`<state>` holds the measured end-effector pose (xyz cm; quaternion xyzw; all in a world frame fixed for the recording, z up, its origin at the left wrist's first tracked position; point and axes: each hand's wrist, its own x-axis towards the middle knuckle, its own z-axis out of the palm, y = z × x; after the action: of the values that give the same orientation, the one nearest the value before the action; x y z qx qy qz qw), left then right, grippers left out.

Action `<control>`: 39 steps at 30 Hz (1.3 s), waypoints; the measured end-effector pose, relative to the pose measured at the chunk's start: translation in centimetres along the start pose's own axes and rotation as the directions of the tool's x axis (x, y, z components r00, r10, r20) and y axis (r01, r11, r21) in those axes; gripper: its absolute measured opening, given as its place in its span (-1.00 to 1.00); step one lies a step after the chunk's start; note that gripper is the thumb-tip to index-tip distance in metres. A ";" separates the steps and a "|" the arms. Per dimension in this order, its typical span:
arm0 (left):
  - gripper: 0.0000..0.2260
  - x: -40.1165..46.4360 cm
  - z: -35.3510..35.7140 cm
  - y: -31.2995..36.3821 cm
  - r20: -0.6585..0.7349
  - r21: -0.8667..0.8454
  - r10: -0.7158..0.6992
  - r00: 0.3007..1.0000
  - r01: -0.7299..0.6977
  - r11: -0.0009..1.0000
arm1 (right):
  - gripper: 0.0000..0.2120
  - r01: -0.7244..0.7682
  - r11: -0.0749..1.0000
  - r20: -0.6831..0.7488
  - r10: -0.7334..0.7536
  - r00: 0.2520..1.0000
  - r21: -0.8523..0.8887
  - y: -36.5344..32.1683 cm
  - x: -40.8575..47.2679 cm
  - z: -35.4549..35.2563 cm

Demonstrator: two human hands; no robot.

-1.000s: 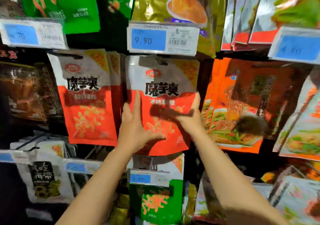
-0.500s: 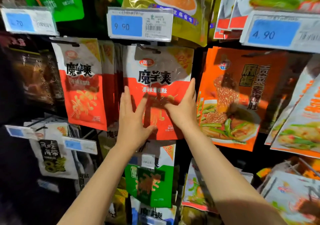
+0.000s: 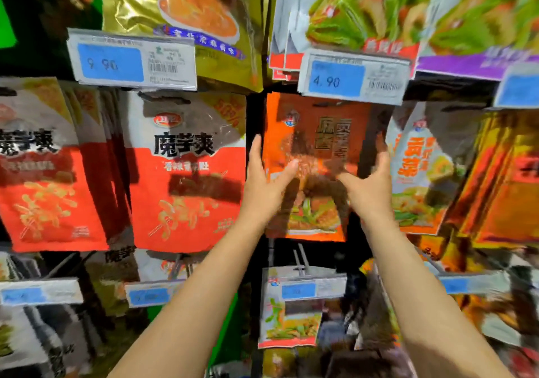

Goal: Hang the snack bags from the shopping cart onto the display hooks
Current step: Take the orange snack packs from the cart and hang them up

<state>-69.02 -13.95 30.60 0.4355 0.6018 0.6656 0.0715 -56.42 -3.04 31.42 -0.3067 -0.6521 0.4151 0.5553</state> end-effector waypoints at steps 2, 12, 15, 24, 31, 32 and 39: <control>0.03 0.8 1.3 -0.7 -0.032 -0.091 -0.155 0.987 0.151 0.984 | -0.21 -0.131 0.990 0.079 0.127 0.989 0.049 1.4 1.5 0.1; -0.07 0.1 2.9 -3.5 -0.094 0.081 -0.116 0.989 0.123 0.989 | -0.33 -0.122 0.991 0.168 0.112 0.979 0.047 2.4 2.3 3.0; -0.20 0.2 2.6 -3.1 -0.099 0.089 -0.073 0.992 0.082 0.993 | -0.31 -0.141 0.984 0.151 0.124 0.981 0.108 2.2 2.3 3.4; -0.15 -1.3 3.8 -3.2 -0.172 0.128 0.031 0.985 -0.009 0.992 | -0.04 -0.045 0.989 0.043 0.039 0.998 0.140 2.7 0.5 2.5; -0.02 -3.5 4.7 -2.0 -0.260 0.377 0.148 0.954 -0.041 0.925 | -0.15 0.131 0.990 0.215 -0.117 0.970 -0.054 2.4 0.1 0.5; -0.03 -4.1 5.3 -1.6 -0.292 0.430 0.200 0.935 -0.059 0.901 | -0.17 0.209 0.974 0.228 -0.185 0.956 -0.087 2.1 -0.4 -0.5; -0.35 -5.6 12.7 2.0 -0.435 0.473 0.395 0.809 -0.168 0.865 | -0.41 0.614 0.784 0.130 -0.601 0.788 -0.098 3.3 0.0 -11.6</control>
<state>-56.32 -8.56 28.25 0.3315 0.6518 0.6181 -0.2885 -45.30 0.80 28.99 -0.0977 -0.7673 0.1828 0.6069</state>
